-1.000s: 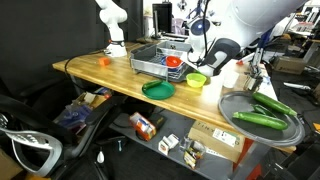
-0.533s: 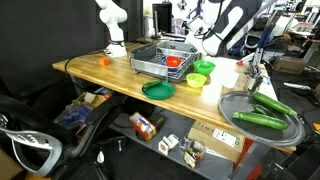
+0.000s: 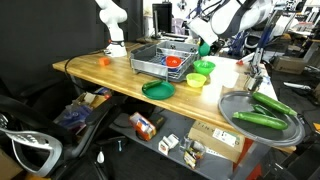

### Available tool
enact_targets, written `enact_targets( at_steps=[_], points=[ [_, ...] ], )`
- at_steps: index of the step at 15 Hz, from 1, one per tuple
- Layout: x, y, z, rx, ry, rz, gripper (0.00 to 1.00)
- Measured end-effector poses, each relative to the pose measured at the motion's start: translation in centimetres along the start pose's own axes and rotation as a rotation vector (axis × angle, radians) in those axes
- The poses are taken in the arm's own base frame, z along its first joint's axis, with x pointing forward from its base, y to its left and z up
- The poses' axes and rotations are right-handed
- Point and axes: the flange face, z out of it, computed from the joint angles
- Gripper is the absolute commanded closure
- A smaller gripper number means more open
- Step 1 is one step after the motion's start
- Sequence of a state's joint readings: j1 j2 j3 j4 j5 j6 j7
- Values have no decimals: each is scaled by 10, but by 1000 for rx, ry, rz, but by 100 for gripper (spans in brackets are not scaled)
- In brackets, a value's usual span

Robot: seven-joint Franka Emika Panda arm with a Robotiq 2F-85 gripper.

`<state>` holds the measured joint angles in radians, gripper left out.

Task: Pour the contents from the green cup into the yellow bowl

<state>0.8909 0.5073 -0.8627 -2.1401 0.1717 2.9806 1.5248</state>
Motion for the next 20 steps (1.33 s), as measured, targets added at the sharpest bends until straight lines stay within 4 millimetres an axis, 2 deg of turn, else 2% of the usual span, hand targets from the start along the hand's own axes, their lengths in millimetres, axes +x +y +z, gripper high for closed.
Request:
enact_targets(
  at_steps=[3, 9, 12, 13, 15, 18, 20],
  points=[
    [-17, 8, -15, -7, -137, -8, 47],
    [-59, 22, -64, 13, -456, -11, 47],
    [-64, 23, -65, -12, -621, -7, 47],
    [-57, 24, -57, -25, -677, -5, 47],
    [-35, 35, -27, -60, -785, 1, 47],
    [-1, 71, 38, -162, -931, 13, 47],
    [7, 93, 75, -242, -1031, 31, 47]
  ],
)
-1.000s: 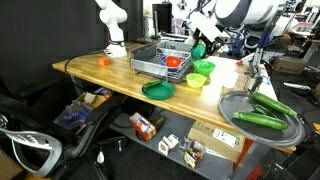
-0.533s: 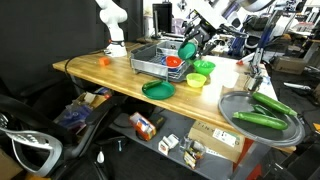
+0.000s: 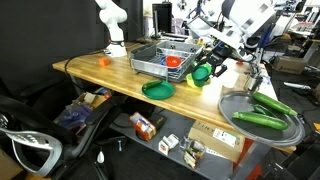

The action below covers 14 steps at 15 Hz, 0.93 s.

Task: Pour the contents from the green cup into the yellow bowl

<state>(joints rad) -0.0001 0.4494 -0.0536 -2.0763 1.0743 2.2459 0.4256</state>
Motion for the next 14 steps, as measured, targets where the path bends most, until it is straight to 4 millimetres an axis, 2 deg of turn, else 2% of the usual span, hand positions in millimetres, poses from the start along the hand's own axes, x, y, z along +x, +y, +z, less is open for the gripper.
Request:
enact_targets(
  at_steps=[1, 3, 7, 14],
  points=[
    [12, 4, 9, -31, -50, 17, 47],
    [23, 6, 25, -95, -154, 41, 47],
    [21, -3, 39, -223, -330, 111, 47],
    [56, -24, 53, -251, -338, 212, 47]
  ],
)
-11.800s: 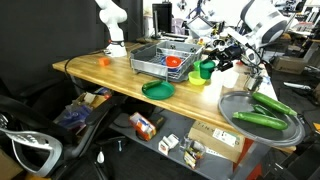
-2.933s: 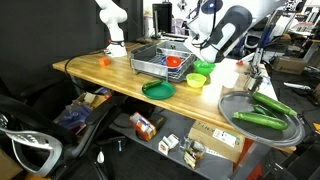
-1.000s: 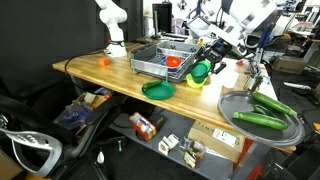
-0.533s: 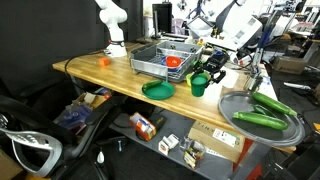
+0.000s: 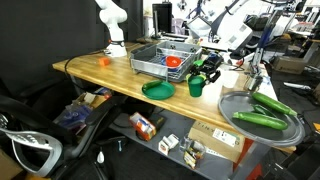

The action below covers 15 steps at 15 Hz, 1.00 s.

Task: Pour the contents from the green cup into the yellow bowl

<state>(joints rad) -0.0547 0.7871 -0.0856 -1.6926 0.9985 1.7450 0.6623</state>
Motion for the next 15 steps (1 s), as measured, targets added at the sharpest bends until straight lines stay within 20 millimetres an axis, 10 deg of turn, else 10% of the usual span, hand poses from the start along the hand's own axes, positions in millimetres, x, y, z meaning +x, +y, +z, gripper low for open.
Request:
enact_targets(
  at_steps=[7, 8, 15],
  points=[
    [25, -18, 6, 13, 27, -5, 45],
    [26, -20, 6, 14, 28, -7, 7],
    [30, -25, 1, 32, 53, -28, 0]
  ],
)
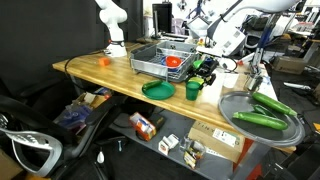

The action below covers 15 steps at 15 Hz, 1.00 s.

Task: Pour the contents from the green cup into the yellow bowl

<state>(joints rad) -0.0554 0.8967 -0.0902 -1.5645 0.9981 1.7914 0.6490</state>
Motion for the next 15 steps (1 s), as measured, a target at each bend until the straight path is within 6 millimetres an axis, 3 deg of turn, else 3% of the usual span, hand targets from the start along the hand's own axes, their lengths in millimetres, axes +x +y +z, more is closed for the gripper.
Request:
enact_targets(
  at_steps=[4, 7, 11, 15],
  points=[
    [4, -1, -7, 20, 29, -12, 0],
    [3, -7, -27, 46, 118, -67, 0],
    [-19, -12, -56, 91, 260, -158, 0],
    [-37, 9, -73, 119, 361, -167, 0]
  ],
)
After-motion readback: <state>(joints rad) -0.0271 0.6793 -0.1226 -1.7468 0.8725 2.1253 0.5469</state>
